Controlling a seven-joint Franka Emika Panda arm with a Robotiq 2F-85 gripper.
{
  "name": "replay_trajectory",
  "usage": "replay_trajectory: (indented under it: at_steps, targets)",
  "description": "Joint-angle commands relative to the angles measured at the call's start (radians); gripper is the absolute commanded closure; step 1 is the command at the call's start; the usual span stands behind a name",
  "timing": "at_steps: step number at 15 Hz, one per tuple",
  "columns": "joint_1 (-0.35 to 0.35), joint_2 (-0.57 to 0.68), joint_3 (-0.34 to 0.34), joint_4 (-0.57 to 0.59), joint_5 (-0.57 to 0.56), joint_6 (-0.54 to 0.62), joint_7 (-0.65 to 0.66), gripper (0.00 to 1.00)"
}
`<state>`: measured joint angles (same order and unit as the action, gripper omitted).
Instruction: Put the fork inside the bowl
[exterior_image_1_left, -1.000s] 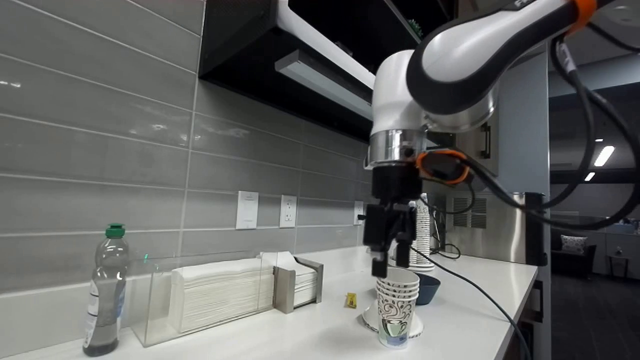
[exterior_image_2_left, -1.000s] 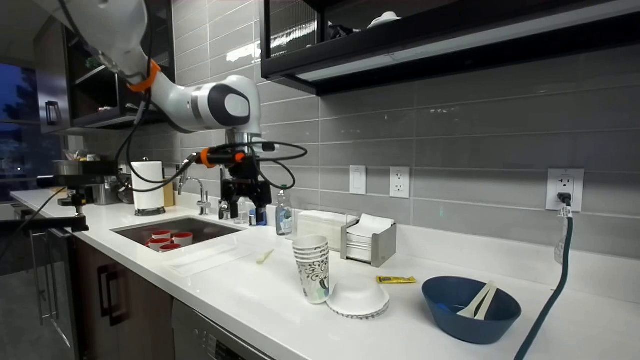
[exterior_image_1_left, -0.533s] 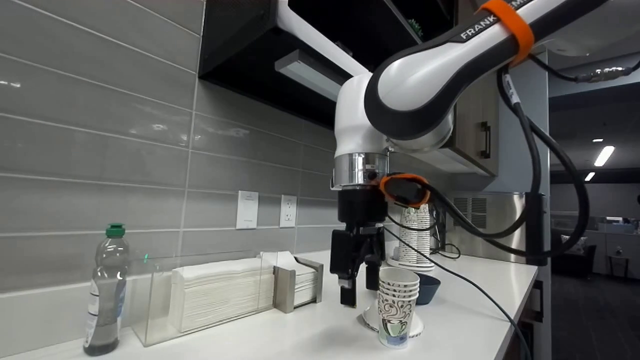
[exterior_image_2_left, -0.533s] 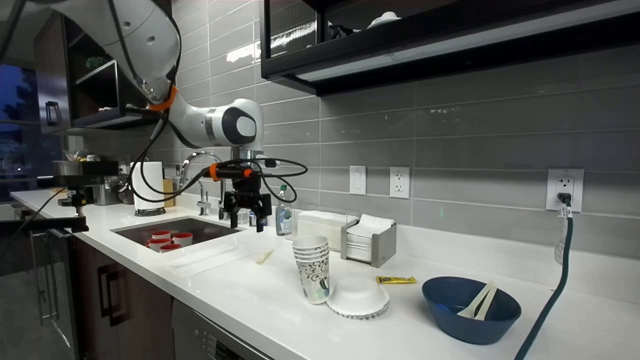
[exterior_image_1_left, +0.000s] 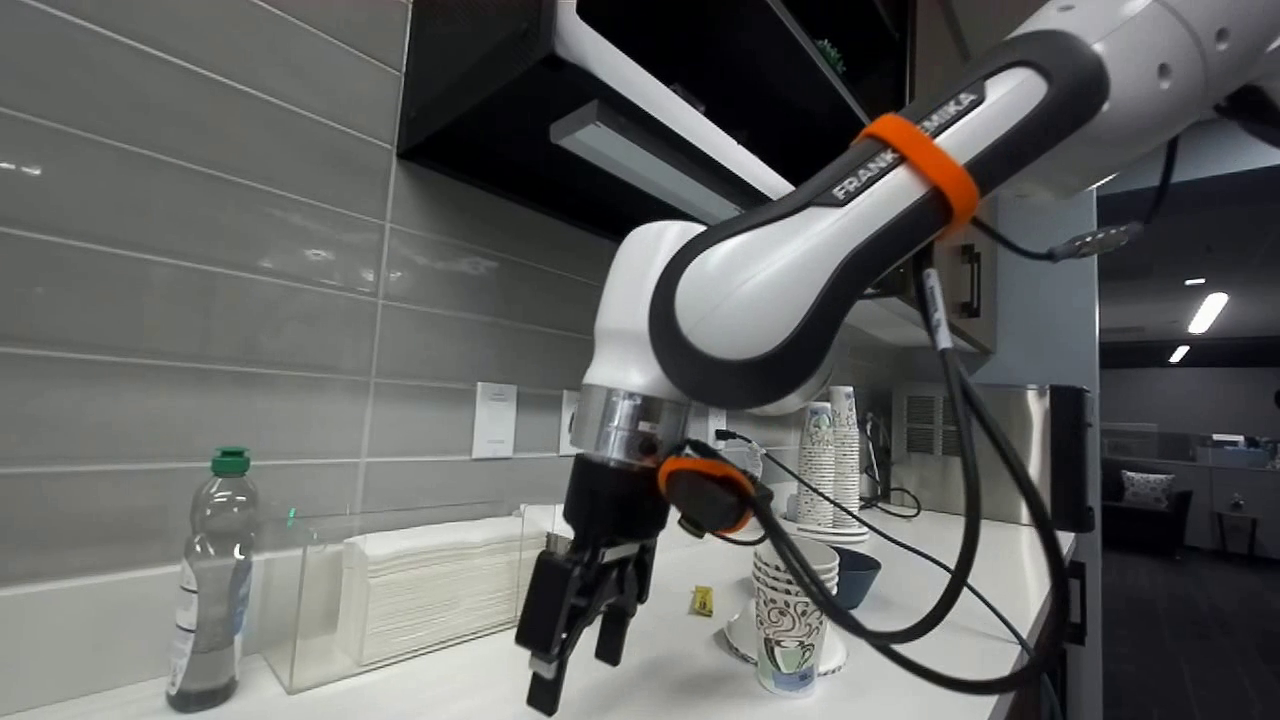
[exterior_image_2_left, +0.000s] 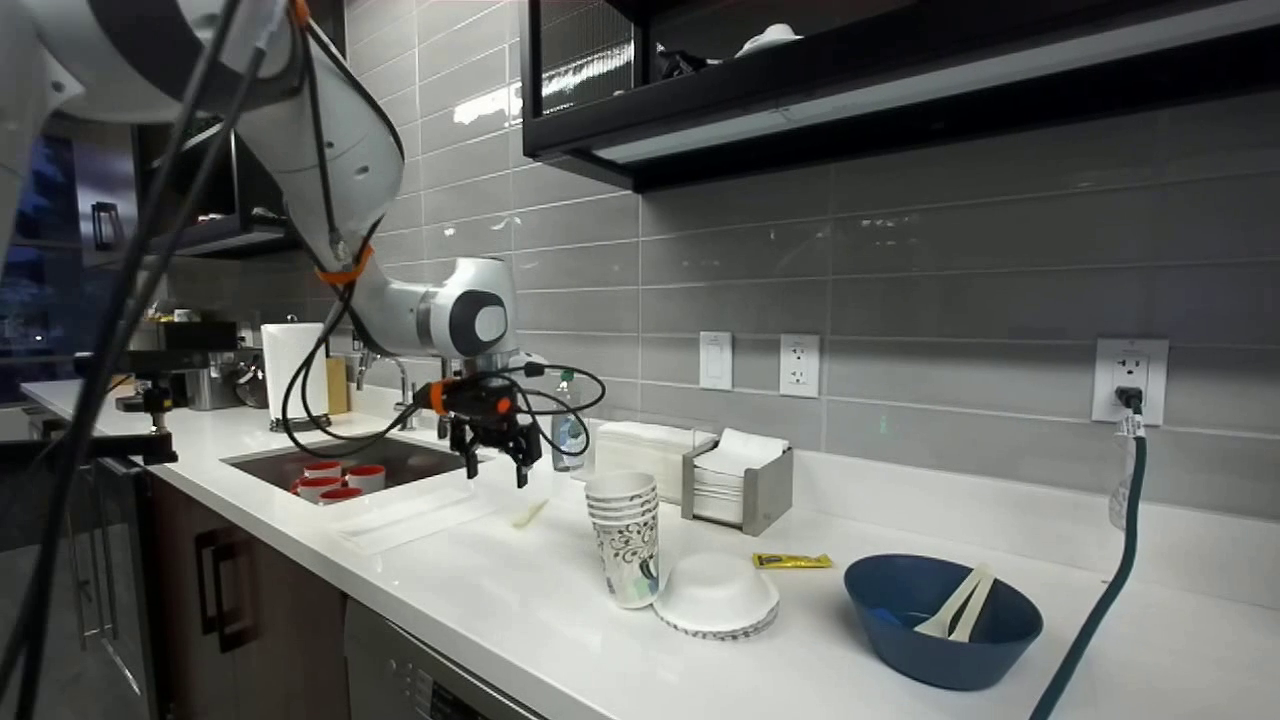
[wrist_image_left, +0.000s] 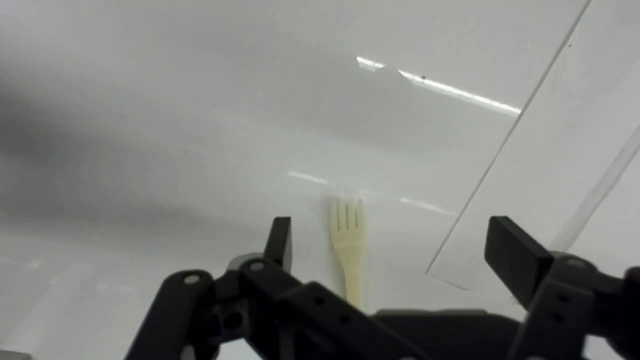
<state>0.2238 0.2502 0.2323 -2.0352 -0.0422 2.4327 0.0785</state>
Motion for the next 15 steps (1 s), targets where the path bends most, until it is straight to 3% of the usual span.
replay_trajectory:
  at_steps: [1,2,5,6,8,11,15]
  targets:
    - [0.034,0.199,-0.008,0.198,-0.028,-0.014,-0.061,0.02]
    - [0.042,0.240,-0.012,0.250,-0.034,-0.028,-0.076,0.09]
    - [0.056,0.337,-0.018,0.379,-0.032,-0.070,-0.123,0.15]
    - [0.061,0.362,-0.025,0.415,-0.036,-0.084,-0.129,0.21]
    - [0.067,0.399,-0.033,0.476,-0.035,-0.130,-0.139,0.20]
    - [0.073,0.433,-0.041,0.542,-0.038,-0.184,-0.148,0.25]
    - [0.086,0.461,-0.049,0.604,-0.045,-0.269,-0.157,0.46]
